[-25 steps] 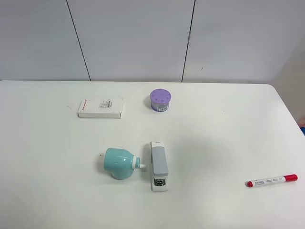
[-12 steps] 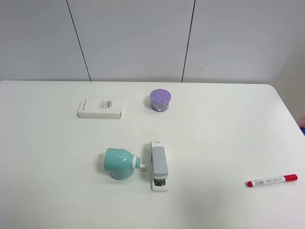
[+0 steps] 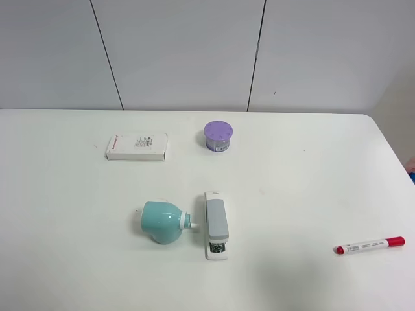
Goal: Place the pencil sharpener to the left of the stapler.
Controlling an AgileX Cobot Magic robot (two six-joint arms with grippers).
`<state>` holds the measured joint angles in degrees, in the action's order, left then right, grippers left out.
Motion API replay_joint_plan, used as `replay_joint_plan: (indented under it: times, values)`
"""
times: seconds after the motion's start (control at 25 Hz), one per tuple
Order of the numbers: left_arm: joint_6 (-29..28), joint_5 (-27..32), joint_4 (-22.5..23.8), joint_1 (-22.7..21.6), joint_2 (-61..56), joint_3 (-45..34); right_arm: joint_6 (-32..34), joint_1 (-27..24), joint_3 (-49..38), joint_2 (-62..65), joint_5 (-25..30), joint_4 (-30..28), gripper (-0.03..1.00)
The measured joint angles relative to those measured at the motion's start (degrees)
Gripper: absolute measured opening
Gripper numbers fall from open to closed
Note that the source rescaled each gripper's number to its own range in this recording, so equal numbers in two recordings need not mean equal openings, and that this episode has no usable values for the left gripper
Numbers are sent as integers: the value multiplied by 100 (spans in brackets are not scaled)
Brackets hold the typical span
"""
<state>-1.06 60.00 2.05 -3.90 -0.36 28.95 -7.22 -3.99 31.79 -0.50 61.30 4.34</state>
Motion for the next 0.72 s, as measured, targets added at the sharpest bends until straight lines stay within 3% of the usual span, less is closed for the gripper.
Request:
replay_joint_plan:
  times: [0.72]
  values:
    - [0, 0, 0, 0, 0, 0, 655, 0, -370, 66, -17, -434, 100]
